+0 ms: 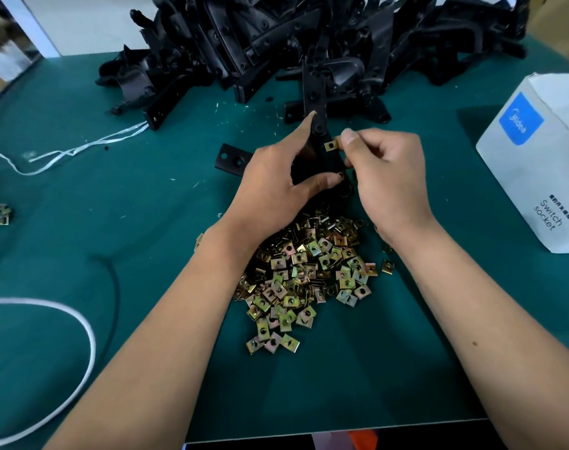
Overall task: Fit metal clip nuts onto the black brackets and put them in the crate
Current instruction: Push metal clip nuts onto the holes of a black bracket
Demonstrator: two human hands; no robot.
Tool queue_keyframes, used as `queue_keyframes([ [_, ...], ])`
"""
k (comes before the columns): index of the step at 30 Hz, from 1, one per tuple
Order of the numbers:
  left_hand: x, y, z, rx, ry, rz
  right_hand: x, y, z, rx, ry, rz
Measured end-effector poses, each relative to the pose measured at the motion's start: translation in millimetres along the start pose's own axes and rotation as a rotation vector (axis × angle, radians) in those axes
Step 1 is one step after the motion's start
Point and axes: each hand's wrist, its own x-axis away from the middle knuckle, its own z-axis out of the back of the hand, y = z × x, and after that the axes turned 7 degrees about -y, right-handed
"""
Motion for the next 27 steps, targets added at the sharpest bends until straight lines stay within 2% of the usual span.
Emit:
queue_keyframes([
  [6,-2.4,-0.3,1.3,0.006,-0.019,0.006,-5.3,1.8,2.7,0.101,-0.037,0.081],
  [16,-4.1,0.3,-0.1,-0.028,-0.015,-0.002,-4.2,3.2,2.1,0.008,-0.066,0.017],
  [23,-5.3,-0.9,0.5,-0.012,-0.026,0.002,-6.2,1.1,5.7,0.083,-0.131,0.050],
  [27,-2.5,-1.6,1.7,0.034,-0.035,-0.003,-5.7,6.2,3.9,0.004,-0.134,0.036],
])
